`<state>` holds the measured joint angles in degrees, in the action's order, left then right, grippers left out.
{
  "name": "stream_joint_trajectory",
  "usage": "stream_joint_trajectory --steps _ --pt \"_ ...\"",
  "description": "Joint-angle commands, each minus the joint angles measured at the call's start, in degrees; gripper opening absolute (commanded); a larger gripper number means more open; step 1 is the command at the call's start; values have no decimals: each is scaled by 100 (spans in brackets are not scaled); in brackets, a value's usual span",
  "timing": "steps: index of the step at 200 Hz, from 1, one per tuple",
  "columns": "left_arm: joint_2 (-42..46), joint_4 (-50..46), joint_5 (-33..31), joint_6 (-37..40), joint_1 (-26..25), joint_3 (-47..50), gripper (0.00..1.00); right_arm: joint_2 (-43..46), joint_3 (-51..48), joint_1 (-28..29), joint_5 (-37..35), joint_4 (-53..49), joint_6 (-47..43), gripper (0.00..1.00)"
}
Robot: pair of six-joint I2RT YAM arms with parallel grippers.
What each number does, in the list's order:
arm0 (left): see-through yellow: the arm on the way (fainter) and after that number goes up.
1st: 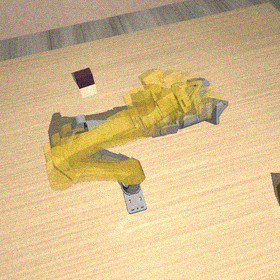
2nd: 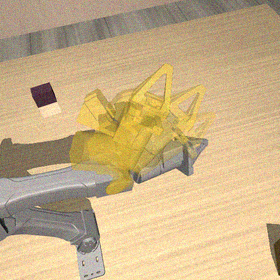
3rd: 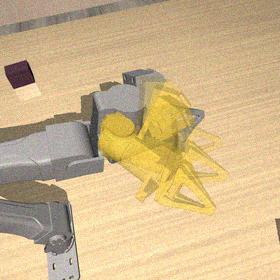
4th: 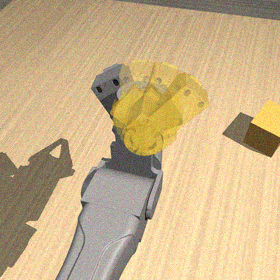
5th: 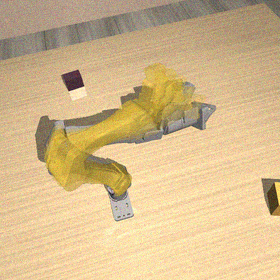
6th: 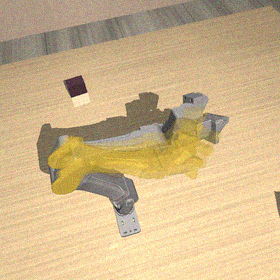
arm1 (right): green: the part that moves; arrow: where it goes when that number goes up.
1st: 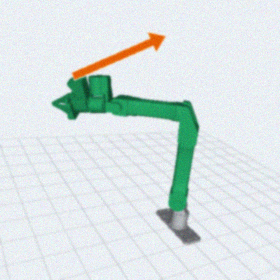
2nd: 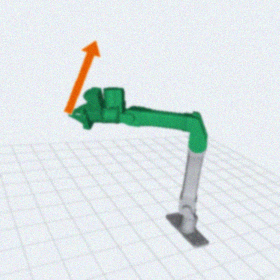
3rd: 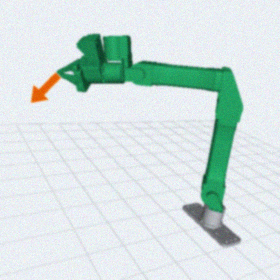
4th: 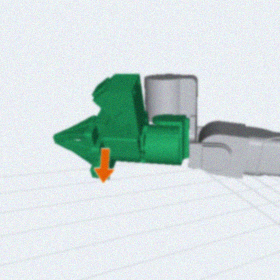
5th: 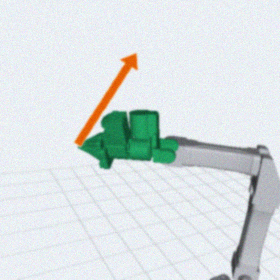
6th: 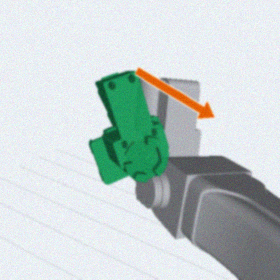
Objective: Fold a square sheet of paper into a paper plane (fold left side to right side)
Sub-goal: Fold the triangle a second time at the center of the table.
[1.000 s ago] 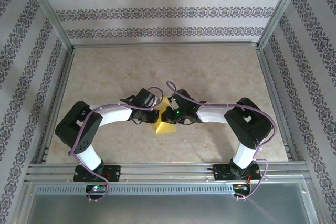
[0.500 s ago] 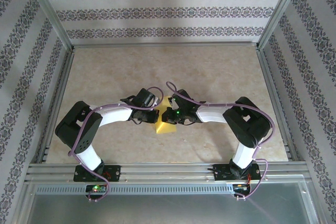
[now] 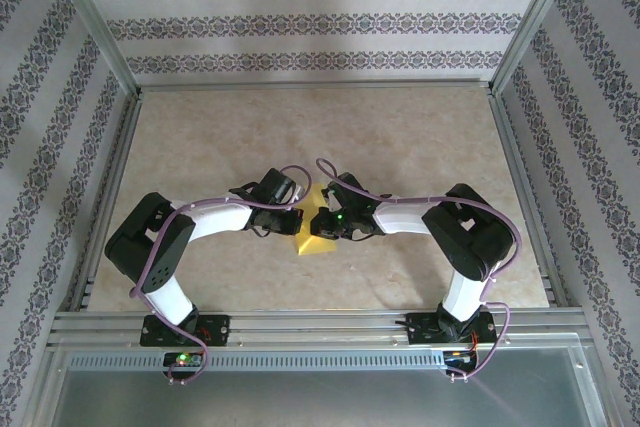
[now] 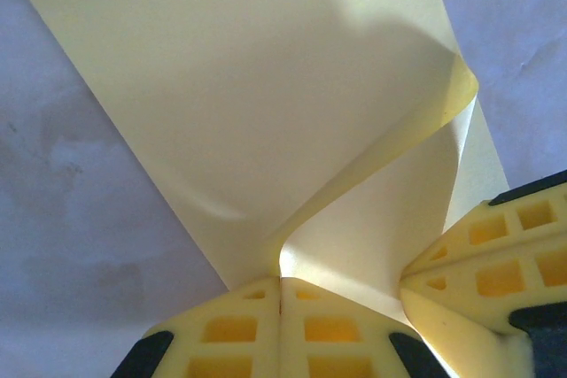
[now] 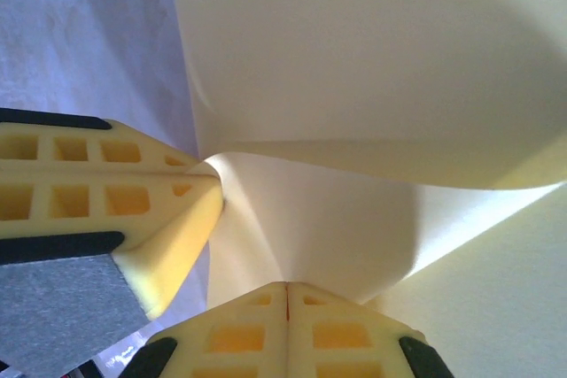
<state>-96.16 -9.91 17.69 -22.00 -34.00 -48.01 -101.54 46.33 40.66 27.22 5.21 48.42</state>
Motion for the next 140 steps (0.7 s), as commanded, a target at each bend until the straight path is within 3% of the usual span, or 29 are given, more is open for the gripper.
stream_joint_trajectory --steps 1,67,140 --pt "-43 -301 -170 126 60 -43 0 -108 -96 38 -146 -135 -135 0" --pt "56 -301 -143 100 60 -85 0 -178 -172 42 -190 -179 -158 0" --pt "797 -773 -347 74 90 -448 16 -165 -282 43 -235 -214 -167 0"
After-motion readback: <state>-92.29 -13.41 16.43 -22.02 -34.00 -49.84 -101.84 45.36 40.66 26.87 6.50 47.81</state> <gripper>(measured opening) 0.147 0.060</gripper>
